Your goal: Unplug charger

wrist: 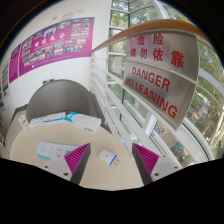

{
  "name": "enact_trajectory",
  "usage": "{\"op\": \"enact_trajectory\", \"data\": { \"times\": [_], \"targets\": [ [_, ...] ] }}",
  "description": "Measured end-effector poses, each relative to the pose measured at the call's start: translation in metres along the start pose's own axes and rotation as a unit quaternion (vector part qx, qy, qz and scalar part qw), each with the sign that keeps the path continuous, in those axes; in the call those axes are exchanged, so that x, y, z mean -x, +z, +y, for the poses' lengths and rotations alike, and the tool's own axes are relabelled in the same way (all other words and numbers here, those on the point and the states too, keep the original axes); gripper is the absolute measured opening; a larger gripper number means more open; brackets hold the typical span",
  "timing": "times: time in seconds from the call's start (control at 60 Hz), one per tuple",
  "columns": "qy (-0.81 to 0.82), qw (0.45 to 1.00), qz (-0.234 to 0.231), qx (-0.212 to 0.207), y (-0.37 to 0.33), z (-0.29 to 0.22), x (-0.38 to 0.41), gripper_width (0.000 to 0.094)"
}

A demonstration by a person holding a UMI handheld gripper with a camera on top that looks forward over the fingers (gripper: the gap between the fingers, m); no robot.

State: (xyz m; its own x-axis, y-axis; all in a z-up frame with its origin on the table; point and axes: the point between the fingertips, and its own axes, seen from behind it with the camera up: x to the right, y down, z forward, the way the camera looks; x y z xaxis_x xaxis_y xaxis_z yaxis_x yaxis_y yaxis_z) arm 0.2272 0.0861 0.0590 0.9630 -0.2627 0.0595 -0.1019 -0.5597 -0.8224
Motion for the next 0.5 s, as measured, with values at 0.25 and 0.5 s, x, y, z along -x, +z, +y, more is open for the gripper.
{"op": "enact_trajectory", "data": {
  "times": [0.25, 0.5],
  "targets": [
    [-0.023, 0.999, 0.010, -0.035, -0.158, -0.014, 0.017, 0.0856],
    [-0.039, 0.998, 0.012, -0.056, -0.304, 0.008, 0.038, 0.0854]
  ]
}}
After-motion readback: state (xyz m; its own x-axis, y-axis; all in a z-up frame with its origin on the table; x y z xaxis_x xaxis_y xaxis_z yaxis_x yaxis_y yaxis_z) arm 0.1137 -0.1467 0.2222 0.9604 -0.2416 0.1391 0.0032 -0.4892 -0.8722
